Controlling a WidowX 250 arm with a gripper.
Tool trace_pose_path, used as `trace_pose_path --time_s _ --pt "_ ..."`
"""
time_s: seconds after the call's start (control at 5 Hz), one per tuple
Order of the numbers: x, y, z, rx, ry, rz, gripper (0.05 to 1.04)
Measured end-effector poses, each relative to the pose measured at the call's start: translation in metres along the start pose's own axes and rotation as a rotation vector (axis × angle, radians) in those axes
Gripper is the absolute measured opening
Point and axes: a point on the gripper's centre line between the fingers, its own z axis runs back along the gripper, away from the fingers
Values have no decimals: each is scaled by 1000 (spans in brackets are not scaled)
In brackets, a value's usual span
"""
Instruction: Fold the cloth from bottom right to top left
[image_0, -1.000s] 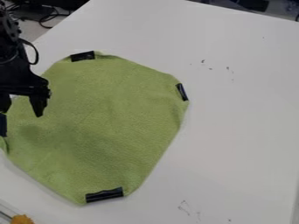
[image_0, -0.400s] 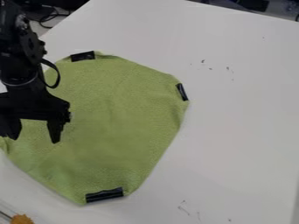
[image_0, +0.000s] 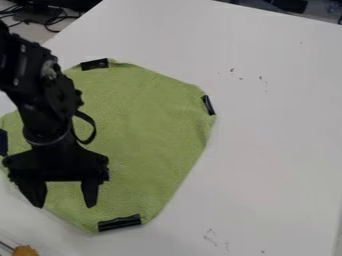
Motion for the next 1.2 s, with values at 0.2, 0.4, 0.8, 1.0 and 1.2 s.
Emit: trace_pose_path --time_s 0.2,0.4,0.8,1.0,1.2 --pt "-10 -13 -5 -37 7 -1 999" --pt "-11 -22 -10 -76 12 -9 999" --pt "-3 -39 -31 -148 49 -61 999" --pt "-1 -40 -34 -194 48 -34 999" --pt "-4 -40 -38 -201 22 -14 952"
